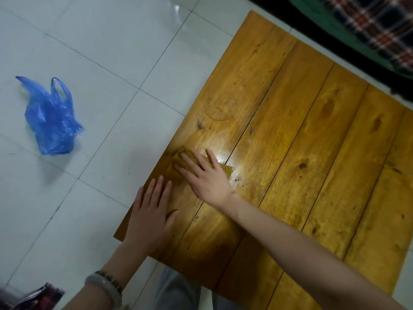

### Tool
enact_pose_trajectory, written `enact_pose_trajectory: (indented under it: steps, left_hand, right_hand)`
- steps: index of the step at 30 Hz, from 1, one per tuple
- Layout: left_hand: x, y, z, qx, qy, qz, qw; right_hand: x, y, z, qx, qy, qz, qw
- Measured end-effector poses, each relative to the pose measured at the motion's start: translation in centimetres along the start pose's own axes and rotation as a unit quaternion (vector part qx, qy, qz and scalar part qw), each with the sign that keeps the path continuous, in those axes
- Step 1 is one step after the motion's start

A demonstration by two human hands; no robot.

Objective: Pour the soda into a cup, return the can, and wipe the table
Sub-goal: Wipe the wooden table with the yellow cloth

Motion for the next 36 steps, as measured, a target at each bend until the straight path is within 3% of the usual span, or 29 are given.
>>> enact_pose_trajectory:
  steps: [8, 10, 14, 17, 20, 24, 27, 29, 33, 35, 36]
  left_hand:
    - [-0.4, 0.2, -0.2, -0.026, 0.018, -0.002, 0.999]
    - [-0.2, 0.3, -0.1, -0.032, 0.023, -0.004, 0.999]
    - [0.5, 1.3, -0.1, -0.038, 0.022, 0.0, 0.999]
    - [1.3, 3.0, -0.9, -0.047, 0.022, -0.007, 0.999]
    - [2.1, 5.6, -1.9, -0.057, 0.022, -0.02, 0.998]
    - [2.5, 9.5, -3.5, -0.06, 0.025, -0.032, 0.997]
    - [2.6, 12.2, -4.4, -0.054, 0.026, -0.043, 0.997]
    - [2.6, 13.6, -5.0, -0.051, 0.026, -0.047, 0.997]
    - [2.4, 15.7, -6.0, -0.038, 0.03, -0.046, 0.998]
    - [2.2, 16.4, -6.8, -0.052, 0.032, -0.038, 0.997]
    - [2.1, 16.9, -7.3, -0.062, 0.036, -0.035, 0.997]
  right_hand:
    - [1.0, 10.1, -8.7, -0.209, -0.007, -0.01, 0.978]
    - [0.6, 10.0, -7.0, -0.155, 0.001, -0.016, 0.988]
    - [0.1, 4.4, -0.9, 0.048, 0.046, 0.0, 0.998]
    - [0.1, 4.4, -4.0, 0.109, 0.032, 0.028, 0.993]
    - [1.3, 8.3, -12.6, -0.025, 0.017, -0.005, 1.0]
    - [3.3, 10.4, -24.2, -0.238, -0.011, -0.019, 0.971]
    - [3.8, 11.0, -26.1, -0.311, -0.001, -0.039, 0.95]
    - [3.1, 10.9, -22.8, -0.25, -0.011, -0.045, 0.967]
    - [1.5, 6.9, -15.8, -0.031, 0.012, -0.03, 0.999]
    - [1.5, 5.3, -17.8, -0.009, -0.016, -0.018, 1.0]
    - [2.0, 4.9, -19.9, -0.04, -0.029, -0.021, 0.999]
Point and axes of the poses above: each hand's wrist, its own y-axis towards the middle knuckle, its own x-axis out of the back of the hand, z = x × y, the point moved 5 cm from there along y, towards the middle knuckle, and after that the axes turned 12 degrees about -z, right-handed, at the moved point
